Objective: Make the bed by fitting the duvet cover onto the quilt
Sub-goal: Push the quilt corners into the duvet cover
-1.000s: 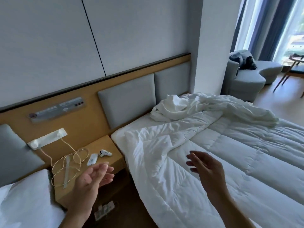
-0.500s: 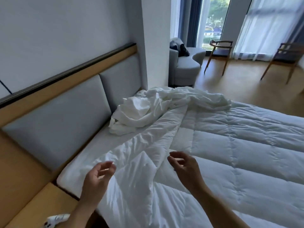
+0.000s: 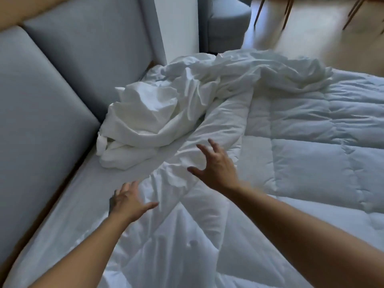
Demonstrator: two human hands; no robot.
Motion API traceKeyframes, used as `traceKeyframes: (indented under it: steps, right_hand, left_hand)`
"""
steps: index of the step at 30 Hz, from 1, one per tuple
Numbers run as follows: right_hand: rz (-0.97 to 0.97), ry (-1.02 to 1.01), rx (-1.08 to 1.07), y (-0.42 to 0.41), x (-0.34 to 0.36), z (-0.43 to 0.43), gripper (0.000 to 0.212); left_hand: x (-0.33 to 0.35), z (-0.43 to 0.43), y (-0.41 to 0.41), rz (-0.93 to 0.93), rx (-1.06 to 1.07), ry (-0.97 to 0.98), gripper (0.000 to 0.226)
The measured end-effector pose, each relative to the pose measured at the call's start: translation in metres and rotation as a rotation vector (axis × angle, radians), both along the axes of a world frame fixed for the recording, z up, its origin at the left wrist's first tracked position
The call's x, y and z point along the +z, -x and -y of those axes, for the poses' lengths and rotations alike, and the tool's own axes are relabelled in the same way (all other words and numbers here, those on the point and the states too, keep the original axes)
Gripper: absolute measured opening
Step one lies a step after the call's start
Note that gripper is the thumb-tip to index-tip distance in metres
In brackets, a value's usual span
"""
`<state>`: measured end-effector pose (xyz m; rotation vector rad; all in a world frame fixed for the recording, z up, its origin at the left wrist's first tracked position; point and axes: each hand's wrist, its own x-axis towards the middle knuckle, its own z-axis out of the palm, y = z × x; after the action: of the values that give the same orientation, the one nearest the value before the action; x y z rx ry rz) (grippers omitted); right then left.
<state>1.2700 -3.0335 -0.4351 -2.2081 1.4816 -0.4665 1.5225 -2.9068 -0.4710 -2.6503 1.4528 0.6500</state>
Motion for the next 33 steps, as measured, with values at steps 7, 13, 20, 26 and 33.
traceKeyframes:
  steps: [7, 13, 20, 26, 33]
  right_hand:
    - [-0.464, 0.03, -0.136, -0.022, -0.198, 0.142, 0.102]
    - [-0.285, 0.268, -0.151, -0.036, -0.276, 0.156, 0.09]
    - [-0.252, 0.329, -0.139, -0.028, -0.286, 0.162, 0.087]
    - [-0.373, 0.581, -0.199, -0.023, -0.294, 0.176, 0.05]
    - [-0.464, 0.631, -0.233, -0.016, -0.294, 0.185, 0.034]
  left_hand:
    - [-0.153, 0.064, 0.009, -0.168, -0.175, -0.265, 0.142]
    - [-0.18, 0.163, -0.046, -0.315, -0.251, -0.064, 0.054]
    - [-0.079, 0.44, 0.105, -0.349, -0.669, 0.504, 0.079]
    - [-0.088, 0.586, 0.165, -0.229, -0.34, 0.575, 0.053]
    - [-0.028, 0.633, 0.105, -0.41, -0.301, 0.993, 0.023]
